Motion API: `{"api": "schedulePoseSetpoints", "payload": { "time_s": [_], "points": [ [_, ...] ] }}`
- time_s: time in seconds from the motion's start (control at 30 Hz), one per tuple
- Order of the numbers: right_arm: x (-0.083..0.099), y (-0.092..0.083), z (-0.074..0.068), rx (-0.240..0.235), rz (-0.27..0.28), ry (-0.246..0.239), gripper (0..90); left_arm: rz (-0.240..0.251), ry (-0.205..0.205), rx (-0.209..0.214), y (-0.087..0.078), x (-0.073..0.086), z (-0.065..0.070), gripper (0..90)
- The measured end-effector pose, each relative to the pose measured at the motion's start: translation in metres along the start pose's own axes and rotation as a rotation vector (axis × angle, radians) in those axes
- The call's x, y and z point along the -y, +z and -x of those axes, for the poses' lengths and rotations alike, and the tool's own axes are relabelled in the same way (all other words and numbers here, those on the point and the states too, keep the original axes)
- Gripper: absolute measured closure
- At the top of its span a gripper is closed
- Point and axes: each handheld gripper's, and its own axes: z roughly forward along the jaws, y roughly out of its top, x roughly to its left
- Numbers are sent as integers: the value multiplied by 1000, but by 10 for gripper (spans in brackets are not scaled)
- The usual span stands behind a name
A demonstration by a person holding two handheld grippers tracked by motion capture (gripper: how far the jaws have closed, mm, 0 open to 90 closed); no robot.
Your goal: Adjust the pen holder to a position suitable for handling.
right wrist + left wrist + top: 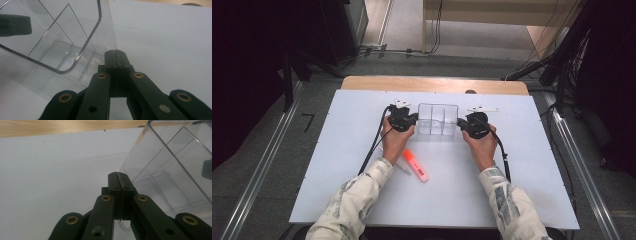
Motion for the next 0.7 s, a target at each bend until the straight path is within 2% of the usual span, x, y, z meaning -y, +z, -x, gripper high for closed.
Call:
{"api": "schedulePoseSetpoints", "payload": {
  "time_s": [0.23,0.4,0.7],
  "points": [
    [1,0,-1,9,5,6,881,-5,-18,-2,-1,0,0,900],
    [0,-4,-1,8,2,11,881,9,-27,14,-5,-3,3,900],
    [2,-7,-3,3,12,14,881,-12,-32,9,-6,0,3,900]
  ]
}}
